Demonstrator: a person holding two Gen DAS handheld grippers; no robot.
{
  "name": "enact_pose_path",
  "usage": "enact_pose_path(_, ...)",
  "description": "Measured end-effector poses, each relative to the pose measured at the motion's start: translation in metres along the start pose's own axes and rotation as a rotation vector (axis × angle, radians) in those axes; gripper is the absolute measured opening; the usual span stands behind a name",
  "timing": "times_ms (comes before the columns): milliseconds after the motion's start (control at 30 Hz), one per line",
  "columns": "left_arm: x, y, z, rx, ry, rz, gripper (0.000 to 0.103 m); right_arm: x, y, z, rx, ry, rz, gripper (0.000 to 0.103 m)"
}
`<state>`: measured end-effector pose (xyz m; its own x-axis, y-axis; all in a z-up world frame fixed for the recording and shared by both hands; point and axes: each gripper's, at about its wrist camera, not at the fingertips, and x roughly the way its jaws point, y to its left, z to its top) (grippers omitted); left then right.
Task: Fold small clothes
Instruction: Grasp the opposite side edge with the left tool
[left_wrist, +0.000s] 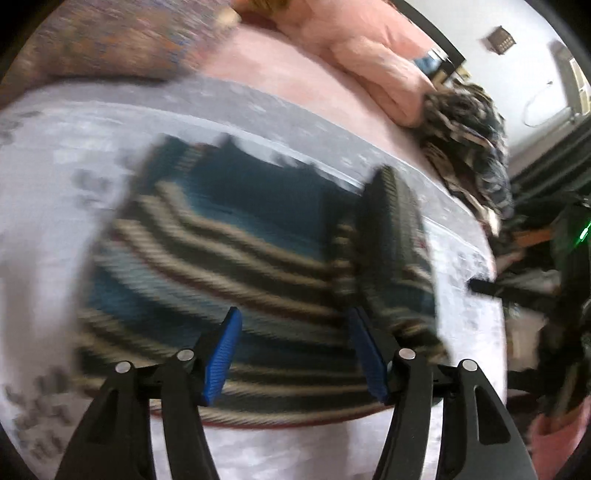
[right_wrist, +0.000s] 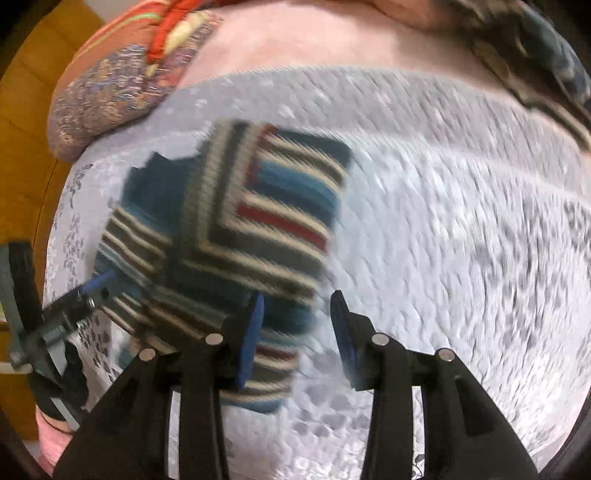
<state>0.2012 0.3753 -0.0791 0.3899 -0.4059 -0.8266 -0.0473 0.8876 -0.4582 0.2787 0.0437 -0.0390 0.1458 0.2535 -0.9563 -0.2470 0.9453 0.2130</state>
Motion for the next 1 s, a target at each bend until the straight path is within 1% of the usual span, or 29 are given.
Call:
enact_pose_path(100, 0.025, -0.021, 0.007, 0.006, 0.051, -0.020, 0.065, 0.011, -0.018, -0.011, 0.027, 0.015, 0.045, 0.038)
enact_pose_path(133, 0.036, -0.025, 0.010, 0.000, 0.074, -0.022, 0.068, 0.017, -0.022, -0.015, 0.034, 0.021, 0.065, 0.038)
enact_pose_path(200, 0.050, -0.026, 0.012, -0.025, 0.097, -0.026, 0.069, 0.025, -0.029, -0.022, 0.034, 0.024, 0.102, 0.038)
enact_pose_path(333, 0.068, -0.030, 0.014, -0.073, 0.116, -0.097, 0.071, 0.038, -0.032, -0.031, 0.045, 0.034, 0.159, 0.038)
enact_pose_path(400, 0.074, -0.036, 0.015, -0.069, 0.121, -0.096, 0.071, 0.043, -0.036, -0.034, 0.054, 0.035, 0.174, 0.038)
enact_pose_path(433, 0.076, -0.038, 0.015, -0.065, 0.121, -0.082, 0.070, 0.044, -0.038, -0.034, 0.061, 0.037, 0.181, 0.038)
enact_pose_path(500, 0.078, -0.044, 0.014, -0.049, 0.107, -0.059, 0.057, 0.048, -0.039, -0.036, 0.070, 0.039, 0.192, 0.038)
enact_pose_path(567, 0.075, -0.050, 0.014, -0.037, 0.094, -0.074, 0.030, 0.048, -0.036, -0.038, 0.063, 0.038, 0.180, 0.038)
enact_pose_path(600, 0.073, -0.052, 0.014, -0.039, 0.083, -0.072, 0.029, 0.047, -0.035, -0.039, 0.059, 0.037, 0.165, 0.038)
enact_pose_path(667, 0.065, -0.058, 0.013, -0.009, 0.043, -0.047, 0.023, 0.045, -0.032, -0.038, 0.054, 0.036, 0.137, 0.038)
enact_pose_path(700, 0.058, -0.061, 0.011, 0.007, 0.018, -0.038, 0.022, 0.043, -0.030, -0.037, 0.052, 0.034, 0.120, 0.038)
enact_pose_path(767, 0.048, -0.061, 0.012, 0.011, -0.011, -0.048, 0.021, 0.035, -0.025, -0.035, 0.037, 0.024, 0.093, 0.038)
enact_pose_path(867, 0.022, -0.052, 0.010, 0.006, -0.062, -0.074, 0.020, 0.024, -0.014, -0.031, 0.016, 0.008, 0.097, 0.038)
enact_pose_path(1000, -0.016, -0.034, 0.010, 0.025, -0.126, -0.059, 0.020, 0.019, 0.006, -0.029, -0.014, -0.003, 0.121, 0.039)
